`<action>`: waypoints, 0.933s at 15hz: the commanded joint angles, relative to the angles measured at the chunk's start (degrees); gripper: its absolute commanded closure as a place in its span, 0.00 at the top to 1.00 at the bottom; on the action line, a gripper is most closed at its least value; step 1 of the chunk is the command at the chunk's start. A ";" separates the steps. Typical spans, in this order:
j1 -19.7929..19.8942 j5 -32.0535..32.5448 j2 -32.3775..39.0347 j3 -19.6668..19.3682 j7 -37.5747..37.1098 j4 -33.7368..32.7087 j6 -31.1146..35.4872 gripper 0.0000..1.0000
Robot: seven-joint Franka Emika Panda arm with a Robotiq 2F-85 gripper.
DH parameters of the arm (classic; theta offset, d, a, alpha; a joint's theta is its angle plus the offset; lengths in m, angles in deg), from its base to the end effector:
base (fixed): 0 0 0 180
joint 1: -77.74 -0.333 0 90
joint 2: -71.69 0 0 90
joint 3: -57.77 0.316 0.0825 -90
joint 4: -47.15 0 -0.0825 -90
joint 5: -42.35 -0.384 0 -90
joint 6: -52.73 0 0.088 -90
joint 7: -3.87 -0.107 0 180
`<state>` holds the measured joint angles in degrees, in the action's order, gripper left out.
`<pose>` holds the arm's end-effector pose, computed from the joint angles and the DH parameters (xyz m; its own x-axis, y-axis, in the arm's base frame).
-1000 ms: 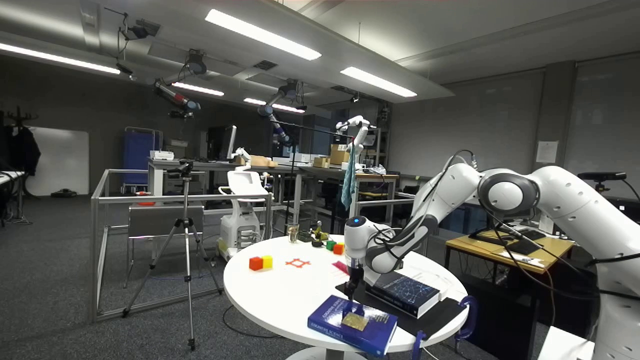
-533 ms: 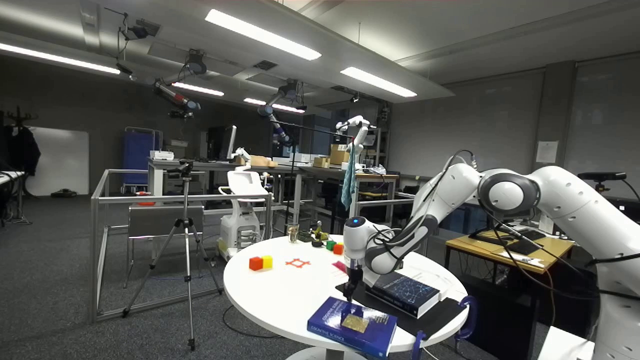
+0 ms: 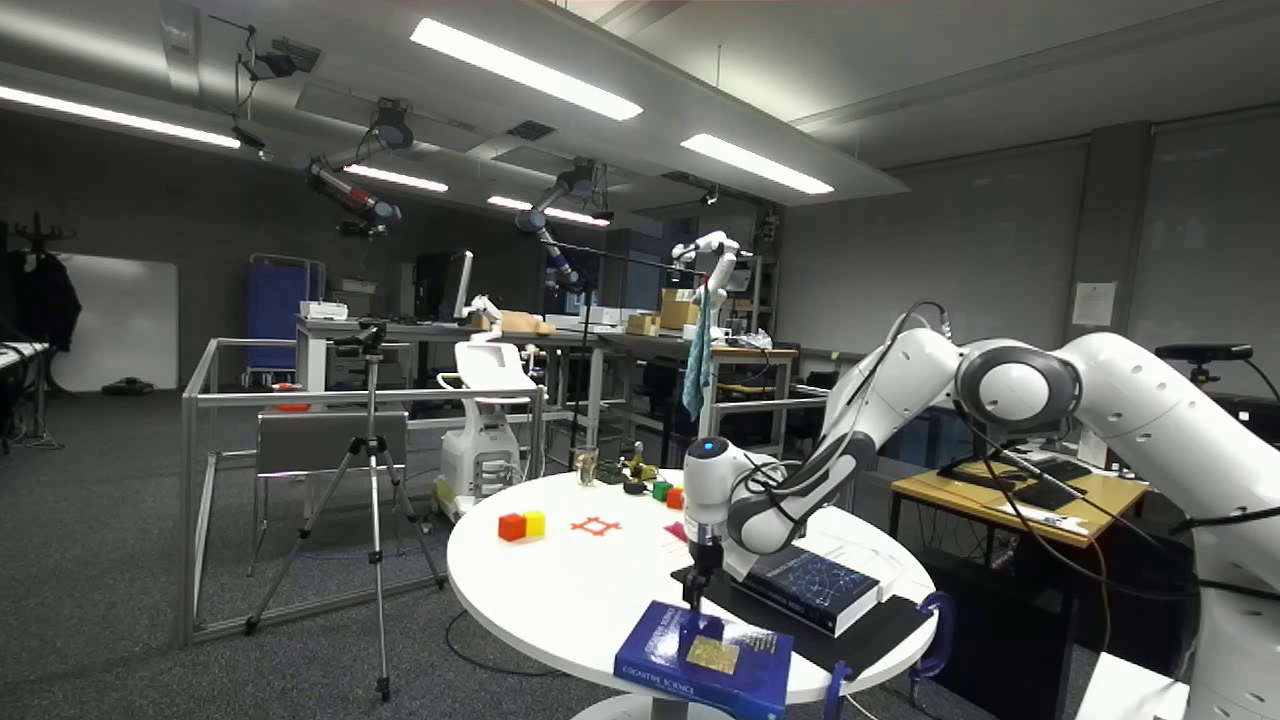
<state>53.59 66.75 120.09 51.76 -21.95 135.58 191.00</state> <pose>0.6679 0.2278 0.1557 0.9647 0.2364 0.1164 0.1856 -0.9231 0.3368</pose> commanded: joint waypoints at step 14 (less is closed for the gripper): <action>-1.52 -0.81 -2.20 0.21 0.13 0.46 -2.92 1.00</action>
<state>53.08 66.73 120.03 52.25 -21.96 135.58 190.98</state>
